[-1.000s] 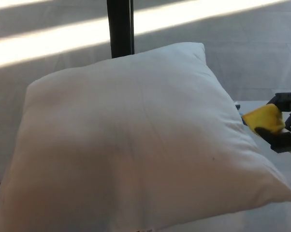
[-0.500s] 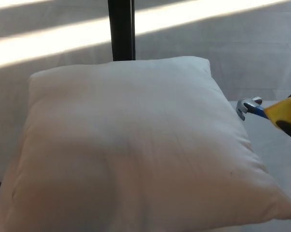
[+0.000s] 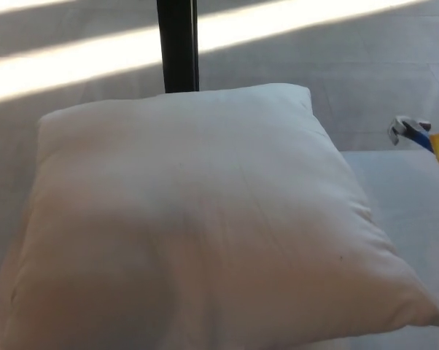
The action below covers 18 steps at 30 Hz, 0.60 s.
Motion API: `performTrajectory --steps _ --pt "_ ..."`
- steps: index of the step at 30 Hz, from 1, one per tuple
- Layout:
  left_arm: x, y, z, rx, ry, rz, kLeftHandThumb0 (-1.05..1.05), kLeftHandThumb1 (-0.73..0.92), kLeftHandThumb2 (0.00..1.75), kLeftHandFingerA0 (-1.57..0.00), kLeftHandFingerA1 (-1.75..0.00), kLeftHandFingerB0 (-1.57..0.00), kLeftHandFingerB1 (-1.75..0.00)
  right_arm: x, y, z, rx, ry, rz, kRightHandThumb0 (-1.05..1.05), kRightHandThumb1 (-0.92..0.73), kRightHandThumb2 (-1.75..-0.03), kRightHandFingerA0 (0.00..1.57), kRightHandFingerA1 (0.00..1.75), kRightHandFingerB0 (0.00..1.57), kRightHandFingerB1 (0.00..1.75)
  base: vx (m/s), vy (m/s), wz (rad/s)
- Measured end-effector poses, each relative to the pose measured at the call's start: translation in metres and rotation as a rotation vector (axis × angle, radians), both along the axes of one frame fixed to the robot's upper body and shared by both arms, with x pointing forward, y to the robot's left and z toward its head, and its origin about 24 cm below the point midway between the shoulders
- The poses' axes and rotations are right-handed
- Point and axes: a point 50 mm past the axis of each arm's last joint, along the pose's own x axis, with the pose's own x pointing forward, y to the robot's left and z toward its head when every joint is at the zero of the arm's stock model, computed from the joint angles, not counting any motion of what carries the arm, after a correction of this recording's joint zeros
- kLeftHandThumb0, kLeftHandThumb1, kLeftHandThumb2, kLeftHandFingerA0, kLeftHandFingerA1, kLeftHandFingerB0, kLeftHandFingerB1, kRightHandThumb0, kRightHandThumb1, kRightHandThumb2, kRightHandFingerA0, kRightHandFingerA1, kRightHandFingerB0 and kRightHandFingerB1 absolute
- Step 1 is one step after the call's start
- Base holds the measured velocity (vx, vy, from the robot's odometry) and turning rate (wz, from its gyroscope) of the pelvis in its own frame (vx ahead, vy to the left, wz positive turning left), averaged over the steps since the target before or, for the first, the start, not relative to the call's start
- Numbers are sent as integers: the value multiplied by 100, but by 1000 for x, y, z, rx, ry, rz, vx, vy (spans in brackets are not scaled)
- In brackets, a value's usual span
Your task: A hammer is kept on the right hand side and a pillow is kept on the left hand side on the desk infront of the robot and the robot uses its right hand to pick up the hammer and makes a downward swinging motion to hit the pillow
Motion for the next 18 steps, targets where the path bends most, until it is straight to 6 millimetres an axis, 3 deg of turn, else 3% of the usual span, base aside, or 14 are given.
performTrajectory --steps 1,2,4,5,6,7,11,12,13,14,15,18 --pt "0 0 0 0 2 -2 -69 80 63 -77 -56 -65 -49 2 6 6 27 -24 14 -30 -43 -116 125 142 110 133 0 0 0" --pt "-1 0 0 0 3 -3 -69 79 63 -77 -54 -66 -49 4 12 11 48 -44 29 -23 -44 -123 104 175 89 158 0 0 0" --pt "-1 0 0 0 3 -4 -70 79 63 -76 -55 -64 -48 6 24 19 90 -74 62 -21 -46 -125 102 175 87 160 0 0 0" --pt "-1 0 0 -1 3 -4 -71 78 63 -77 -57 -66 -49 7 29 21 118 -82 77 -29 -45 -119 127 146 110 136 0 0 0" --pt "-2 0 0 -1 5 -3 -72 78 63 -77 -57 -65 -49 7 34 22 148 -87 96 -22 -44 -121 102 175 78 168 0 0 0" --pt "-2 0 0 -2 7 -2 -72 78 64 -75 -55 -63 -49 7 38 23 166 -87 107 -29 -45 -120 128 148 108 137 0 0 0" --pt "-5 -1 -1 -5 13 -1 -72 79 64 -77 -54 -68 -49 9 58 21 255 -65 168 -29 -47 -119 126 147 107 136 0 0 0" --pt "-5 -1 -1 -5 16 -1 -70 79 64 -79 -53 -68 -50 9 63 20 277 -57 183 -22 -54 -115 100 175 71 173 0 0 0" --pt "-6 -1 -1 -6 16 -1 -71 79 64 -79 -54 -67 -49 9 67 19 297 -47 196 -23 -59 -112 97 175 75 163 0 0 0" --pt "-6 -1 -1 -6 17 -1 -70 79 64 -79 -52 -69 -50 9 71 18 317 -35 207 -21 -58 -112 101 175 70 171 0 0 0" --pt "-6 -1 -1 -7 19 0 -70 80 64 -80 -55 -67 -49 9 75 16 337 -22 216 -21 -67 -105 100 175 66 174 0 0 0" --pt "-7 -1 -2 -8 20 1 -69 78 63 -81 -56 -72 -52 10 83 10 393 20 236 -25 -69 -111 101 175 64 170 0 0 0"
